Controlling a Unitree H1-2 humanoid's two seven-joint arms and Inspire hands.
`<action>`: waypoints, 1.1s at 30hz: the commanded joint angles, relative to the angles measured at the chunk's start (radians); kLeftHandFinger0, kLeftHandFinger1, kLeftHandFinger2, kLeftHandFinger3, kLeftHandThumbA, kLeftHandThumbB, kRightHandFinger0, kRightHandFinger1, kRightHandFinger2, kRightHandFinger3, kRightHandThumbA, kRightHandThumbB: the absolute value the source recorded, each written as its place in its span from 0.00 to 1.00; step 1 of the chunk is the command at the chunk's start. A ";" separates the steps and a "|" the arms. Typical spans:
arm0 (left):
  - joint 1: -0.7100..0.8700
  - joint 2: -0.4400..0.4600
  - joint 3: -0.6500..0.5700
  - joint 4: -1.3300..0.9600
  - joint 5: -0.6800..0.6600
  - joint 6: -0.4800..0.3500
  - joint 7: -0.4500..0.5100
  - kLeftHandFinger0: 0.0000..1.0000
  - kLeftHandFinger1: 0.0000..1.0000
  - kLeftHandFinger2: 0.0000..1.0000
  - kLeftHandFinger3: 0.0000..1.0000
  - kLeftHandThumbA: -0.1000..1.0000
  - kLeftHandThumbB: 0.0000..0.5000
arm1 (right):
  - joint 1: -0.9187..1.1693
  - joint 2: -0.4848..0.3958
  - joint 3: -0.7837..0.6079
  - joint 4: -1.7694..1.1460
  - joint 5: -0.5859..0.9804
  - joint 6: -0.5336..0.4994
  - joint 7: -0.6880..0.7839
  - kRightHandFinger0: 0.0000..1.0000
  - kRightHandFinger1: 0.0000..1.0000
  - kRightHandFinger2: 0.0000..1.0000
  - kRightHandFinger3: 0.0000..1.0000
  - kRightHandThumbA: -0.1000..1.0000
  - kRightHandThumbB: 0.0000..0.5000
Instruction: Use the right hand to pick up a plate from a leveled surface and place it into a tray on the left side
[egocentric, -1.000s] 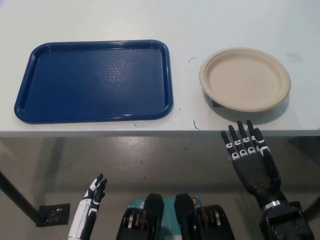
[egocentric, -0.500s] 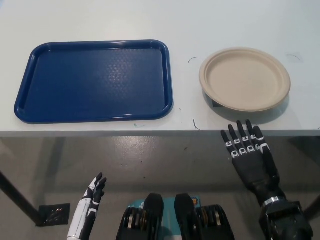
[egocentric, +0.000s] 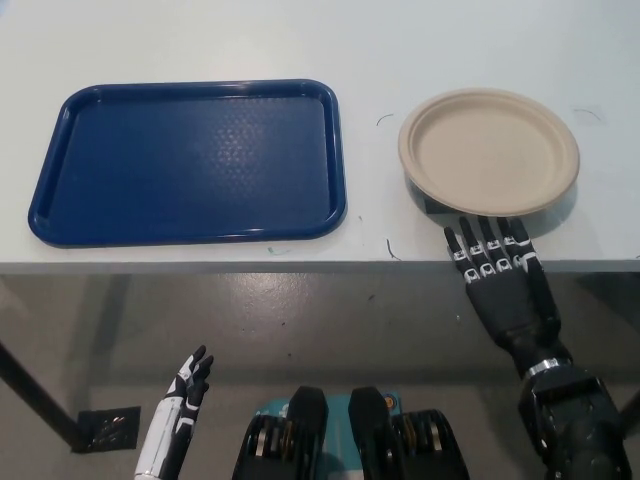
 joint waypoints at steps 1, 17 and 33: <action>-0.008 0.005 -0.007 -0.014 0.004 -0.052 0.012 1.00 1.00 1.00 1.00 1.00 0.03 | -0.067 -0.002 -0.014 0.026 -0.026 -0.018 0.001 1.00 1.00 1.00 1.00 1.00 0.65; -0.009 0.009 -0.009 -0.013 0.007 -0.055 0.010 1.00 1.00 1.00 1.00 1.00 0.09 | -0.142 -0.018 -0.060 0.215 -0.086 -0.039 0.031 1.00 1.00 1.00 1.00 1.00 0.68; -0.017 0.011 -0.009 -0.010 0.007 -0.068 0.010 1.00 1.00 1.00 1.00 1.00 0.06 | -0.301 -0.042 -0.149 0.306 -0.176 -0.066 -0.326 0.30 0.42 0.63 1.00 1.00 0.84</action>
